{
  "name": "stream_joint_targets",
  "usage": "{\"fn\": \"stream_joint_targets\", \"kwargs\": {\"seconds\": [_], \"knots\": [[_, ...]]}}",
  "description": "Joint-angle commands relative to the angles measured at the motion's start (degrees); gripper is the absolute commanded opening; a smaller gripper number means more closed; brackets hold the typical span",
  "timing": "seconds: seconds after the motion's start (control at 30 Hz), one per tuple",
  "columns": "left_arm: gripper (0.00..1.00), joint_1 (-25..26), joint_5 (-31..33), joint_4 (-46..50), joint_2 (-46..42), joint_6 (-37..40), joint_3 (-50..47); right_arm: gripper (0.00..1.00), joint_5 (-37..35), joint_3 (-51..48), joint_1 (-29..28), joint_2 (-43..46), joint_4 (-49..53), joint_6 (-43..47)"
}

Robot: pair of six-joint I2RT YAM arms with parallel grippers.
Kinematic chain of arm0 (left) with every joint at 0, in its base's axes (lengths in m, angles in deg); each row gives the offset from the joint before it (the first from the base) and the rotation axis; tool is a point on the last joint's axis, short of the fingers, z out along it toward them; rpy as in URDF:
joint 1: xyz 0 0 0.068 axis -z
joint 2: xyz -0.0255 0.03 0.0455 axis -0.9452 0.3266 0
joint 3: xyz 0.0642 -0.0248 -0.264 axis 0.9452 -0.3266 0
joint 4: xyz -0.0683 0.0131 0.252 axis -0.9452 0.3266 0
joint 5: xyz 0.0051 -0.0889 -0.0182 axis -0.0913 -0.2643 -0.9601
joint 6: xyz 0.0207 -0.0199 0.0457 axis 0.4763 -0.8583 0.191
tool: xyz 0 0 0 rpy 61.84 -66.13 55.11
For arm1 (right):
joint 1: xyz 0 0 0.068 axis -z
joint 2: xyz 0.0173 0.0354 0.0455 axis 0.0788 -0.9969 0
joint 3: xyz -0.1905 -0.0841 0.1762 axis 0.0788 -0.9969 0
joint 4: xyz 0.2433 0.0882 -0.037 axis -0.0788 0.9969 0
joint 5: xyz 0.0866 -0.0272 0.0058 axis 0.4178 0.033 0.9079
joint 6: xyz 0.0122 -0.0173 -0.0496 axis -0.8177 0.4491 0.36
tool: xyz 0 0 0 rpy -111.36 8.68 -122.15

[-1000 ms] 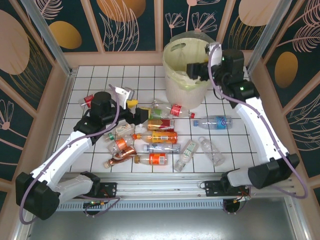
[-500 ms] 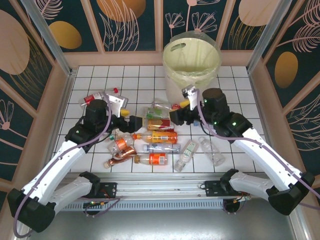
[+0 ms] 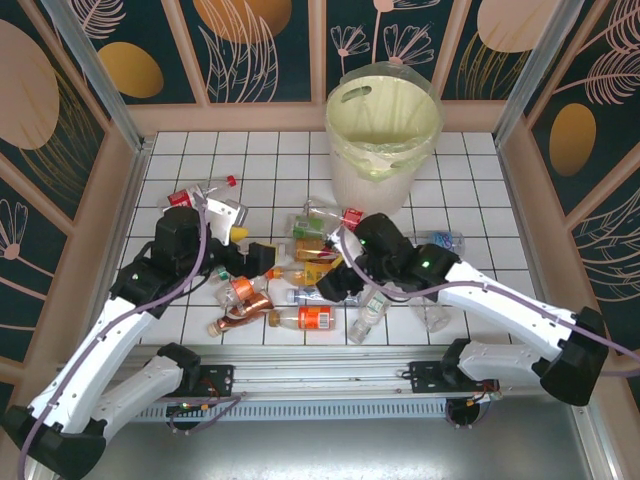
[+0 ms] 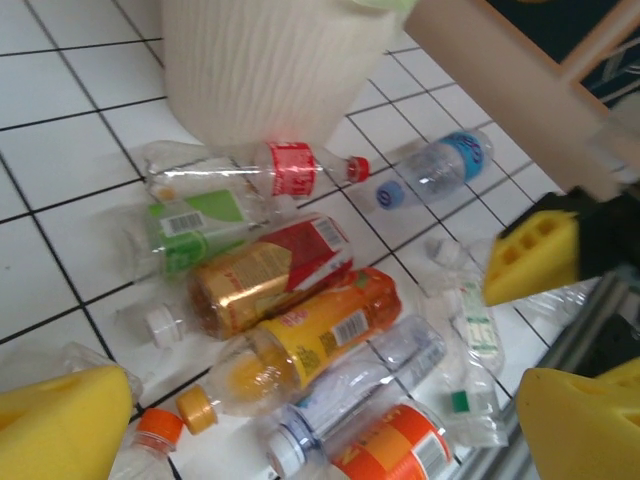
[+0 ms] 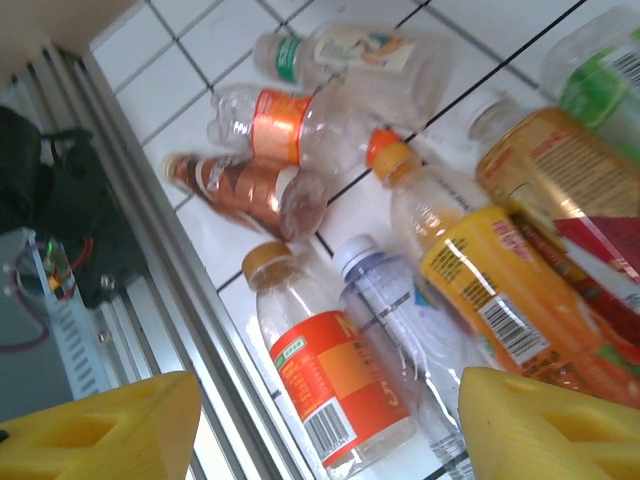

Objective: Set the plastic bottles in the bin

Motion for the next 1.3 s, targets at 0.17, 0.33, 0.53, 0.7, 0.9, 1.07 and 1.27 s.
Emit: {"fn": "stream_joint_targets", "kwargs": {"seconds": [0.17, 0.33, 0.53, 0.7, 0.9, 1.07, 1.27], "knots": [[0.99, 0.22, -4.68, 6.65, -4.00, 3.46, 2.96, 0.68, -2.89, 0.27, -6.01, -7.80, 2.16, 3.87], [0.98, 0.22, -5.28, 8.47, -4.56, 3.68, 3.81, 0.66, -7.60, 1.39, -9.16, -12.37, 3.47, 4.95], [0.99, 0.26, -3.38, 10.26, -7.26, 3.69, 5.89, 0.63, -10.63, 2.28, -12.05, -15.48, 3.86, 5.72], [0.99, 0.22, -2.12, 10.78, -8.76, 3.69, 6.54, 0.64, -12.92, 3.46, -13.82, -18.67, 4.72, 6.51], [0.99, 0.22, 2.40, 10.37, -10.93, 3.34, 7.11, 0.64, -15.73, 4.69, -15.41, -22.23, 4.69, 7.31], [0.99, 0.22, 5.34, 7.53, -13.78, 2.81, 7.42, 0.64, -16.56, 5.20, -16.67, -24.01, 5.05, 7.81], [0.98, 0.22, 6.23, 5.93, -13.57, 3.15, 8.19, 0.64, -18.70, 5.49, -18.14, -26.40, 5.49, 7.94]]}}
